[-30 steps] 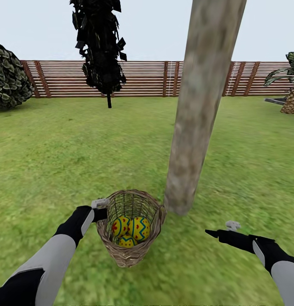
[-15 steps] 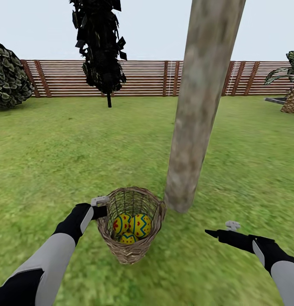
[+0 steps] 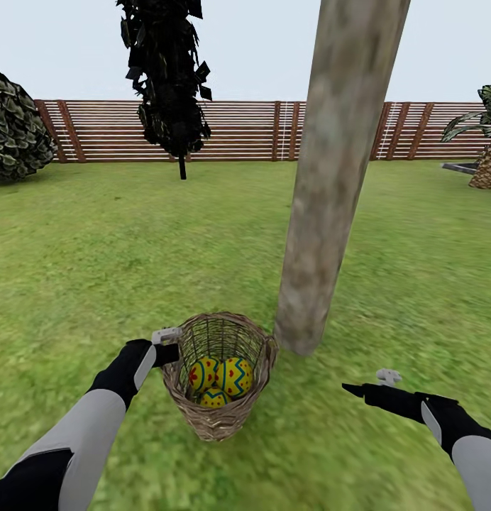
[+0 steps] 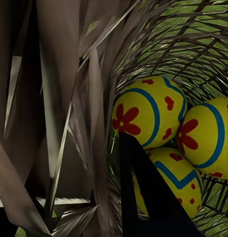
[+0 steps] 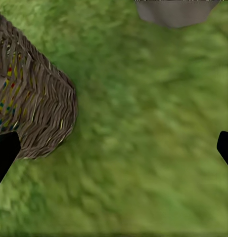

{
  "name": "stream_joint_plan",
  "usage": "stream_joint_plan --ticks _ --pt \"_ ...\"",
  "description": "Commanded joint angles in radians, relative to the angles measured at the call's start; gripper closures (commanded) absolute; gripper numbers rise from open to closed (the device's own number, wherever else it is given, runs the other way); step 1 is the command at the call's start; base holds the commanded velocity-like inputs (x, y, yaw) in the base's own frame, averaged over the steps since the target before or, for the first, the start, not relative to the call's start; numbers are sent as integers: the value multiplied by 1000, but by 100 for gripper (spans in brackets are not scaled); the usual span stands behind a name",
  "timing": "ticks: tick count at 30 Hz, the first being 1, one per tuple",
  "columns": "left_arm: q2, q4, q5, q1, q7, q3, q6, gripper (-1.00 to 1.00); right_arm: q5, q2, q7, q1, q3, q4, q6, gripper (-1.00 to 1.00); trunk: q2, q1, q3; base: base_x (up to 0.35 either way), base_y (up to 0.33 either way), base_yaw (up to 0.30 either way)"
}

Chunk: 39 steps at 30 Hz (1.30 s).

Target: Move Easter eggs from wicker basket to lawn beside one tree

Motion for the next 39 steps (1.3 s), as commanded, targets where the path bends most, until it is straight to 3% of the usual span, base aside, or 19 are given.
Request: stream_joint_plan --ticks 1,6,7,19,32,37,39 --pt "-2 38 -20 1 4 6 -30 100 8 1 6 -1 -8 -1 8 -100 0 0 -1 0 0 0" --pt "-2 41 -20 1 4 8 -29 100 7 -1 6 -1 -8 -2 8 -100 0 0 -1 0 0 0" --pt "-2 44 -20 1 4 8 -29 -100 8 -1 6 0 -8 -2 8 -100 0 0 -1 0 0 0" --pt "-2 37 -20 1 4 8 -30 -100 7 -1 6 0 -8 -2 8 -100 0 0 -1 0 0 0" --pt "0 36 -20 1 6 11 -29 -100 6 -3 8 -1 -8 -1 8 -100 91 -50 40 0 0 0" --pt "-1 36 -20 1 4 10 -20 -100 5 -13 11 -1 -14 -19 18 -100 126 -69 55 -249 0 0" --pt "0 18 -19 1 -12 11 -11 -100 5 -34 12 0 -14 -70 20 -100 140 -76 62 -332 0 0"
